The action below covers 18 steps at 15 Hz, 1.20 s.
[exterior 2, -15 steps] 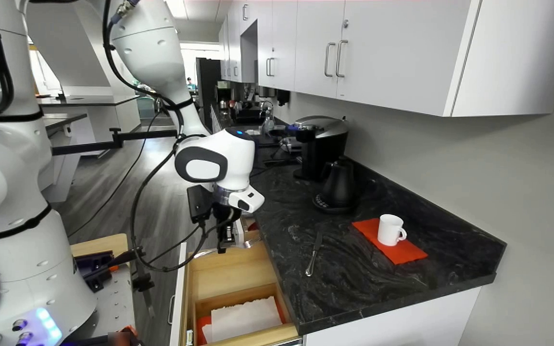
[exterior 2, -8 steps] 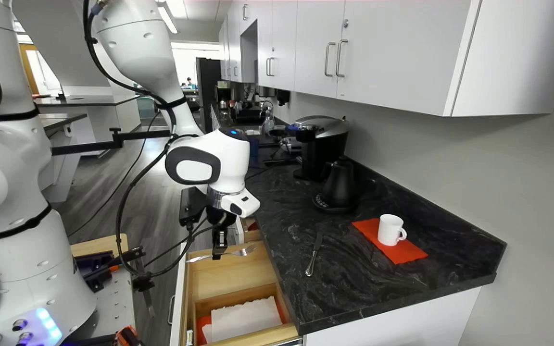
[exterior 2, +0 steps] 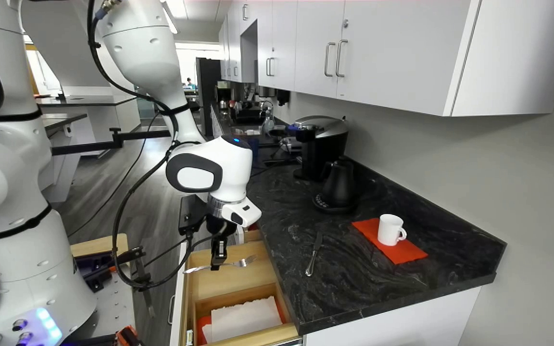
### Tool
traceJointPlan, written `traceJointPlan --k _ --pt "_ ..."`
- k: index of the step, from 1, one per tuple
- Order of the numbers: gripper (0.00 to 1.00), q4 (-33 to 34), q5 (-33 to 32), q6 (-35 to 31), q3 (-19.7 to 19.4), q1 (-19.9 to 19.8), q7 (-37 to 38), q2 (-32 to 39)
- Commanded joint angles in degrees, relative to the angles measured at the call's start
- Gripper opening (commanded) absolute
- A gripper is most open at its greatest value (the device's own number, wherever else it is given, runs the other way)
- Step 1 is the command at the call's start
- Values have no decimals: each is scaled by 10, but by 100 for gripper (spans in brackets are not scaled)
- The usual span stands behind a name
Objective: Place the folk and knife in the drawer
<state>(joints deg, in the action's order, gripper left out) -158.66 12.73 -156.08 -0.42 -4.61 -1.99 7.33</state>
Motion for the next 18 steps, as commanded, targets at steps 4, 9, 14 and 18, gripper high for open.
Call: traceJointPlan --k 4,9,14,18 --pt "6 58 -15 -59 -6 -5 -13 104" --pt "6 97 -49 -80 -12 -2 -3 157" --pt "6 99 -61 -95 -18 -8 -6 181" --pt "47 96 -72 -101 -21 -3 -5 189"
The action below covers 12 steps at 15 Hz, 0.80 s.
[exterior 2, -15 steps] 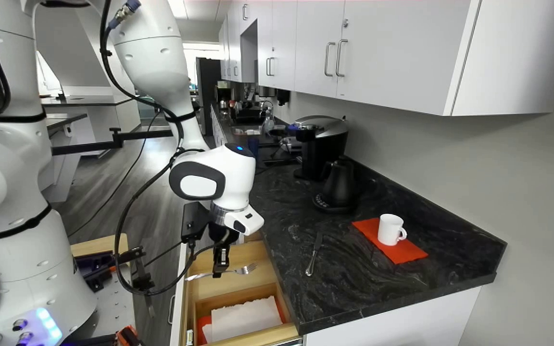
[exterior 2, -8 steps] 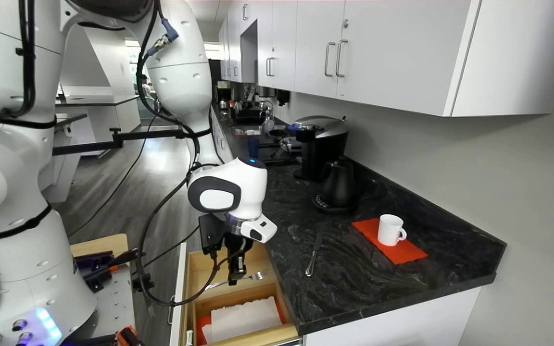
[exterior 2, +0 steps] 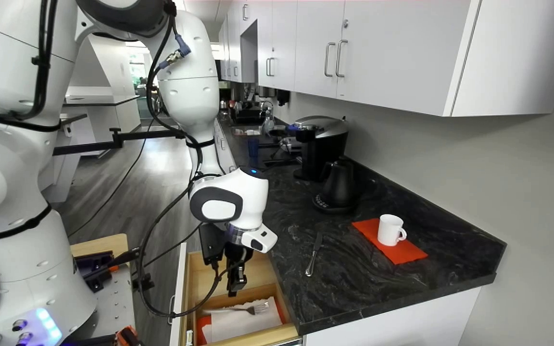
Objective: Place the folk and knife in the drawer
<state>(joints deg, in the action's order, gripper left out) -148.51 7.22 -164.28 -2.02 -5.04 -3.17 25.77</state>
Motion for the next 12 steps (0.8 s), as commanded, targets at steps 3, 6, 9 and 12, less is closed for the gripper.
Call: traceJointPlan --k 3,6,9,12 --pt "65 -15 -17 -22 0 -1 7 2" --pt "86 -17 -13 -2 6 5 16 -18" --pt "100 -26 -22 28 -3 45 51 -68" --pt "100 -1 -62 54 -32 96 100 -94"
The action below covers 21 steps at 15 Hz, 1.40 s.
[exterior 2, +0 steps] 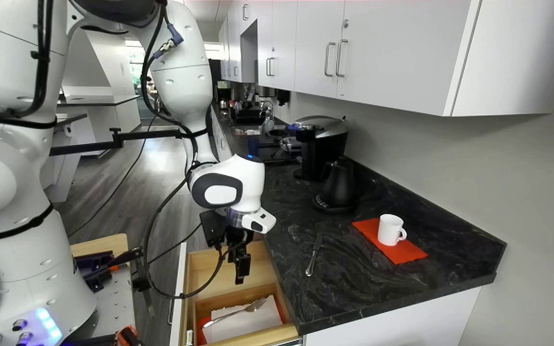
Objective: Place the folk and knife in the drawer
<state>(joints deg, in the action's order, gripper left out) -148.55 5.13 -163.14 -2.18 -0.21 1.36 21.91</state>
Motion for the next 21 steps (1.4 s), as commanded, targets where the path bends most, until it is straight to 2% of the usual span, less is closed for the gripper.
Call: traceJointPlan --k 1,4,8,11,16,19,21 --pt "100 6 -68 51 -42 64 68 -63" --pt "100 28 -166 59 -74 95 101 -71" --pt "100 62 -292 50 -115 117 137 -59" --pt "100 88 -364 48 -127 121 151 -46" --pt "100 133 -359 47 -104 99 110 -12" --pt "100 170 -337 53 -93 81 65 17" --pt "100 203 -313 62 -80 53 10 34"
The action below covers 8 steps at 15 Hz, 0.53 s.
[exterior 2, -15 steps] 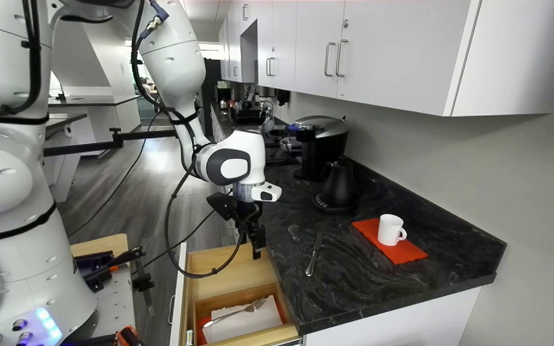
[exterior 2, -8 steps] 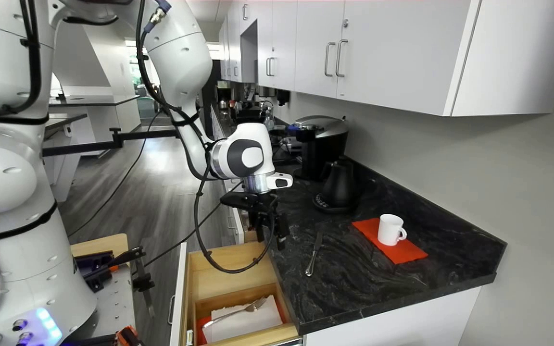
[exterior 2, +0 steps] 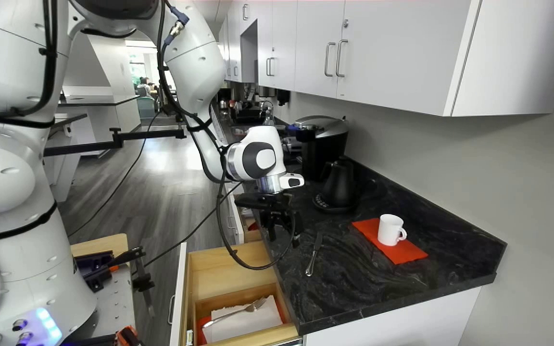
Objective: Place the folk and knife in the drawer
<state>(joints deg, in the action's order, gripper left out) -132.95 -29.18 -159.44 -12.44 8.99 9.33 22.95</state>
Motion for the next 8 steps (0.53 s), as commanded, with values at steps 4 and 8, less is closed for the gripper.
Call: traceJointPlan --k 4,8 --pt "100 115 115 59 87 -127 -242 54" --pt "100 201 172 124 135 -191 -384 94"
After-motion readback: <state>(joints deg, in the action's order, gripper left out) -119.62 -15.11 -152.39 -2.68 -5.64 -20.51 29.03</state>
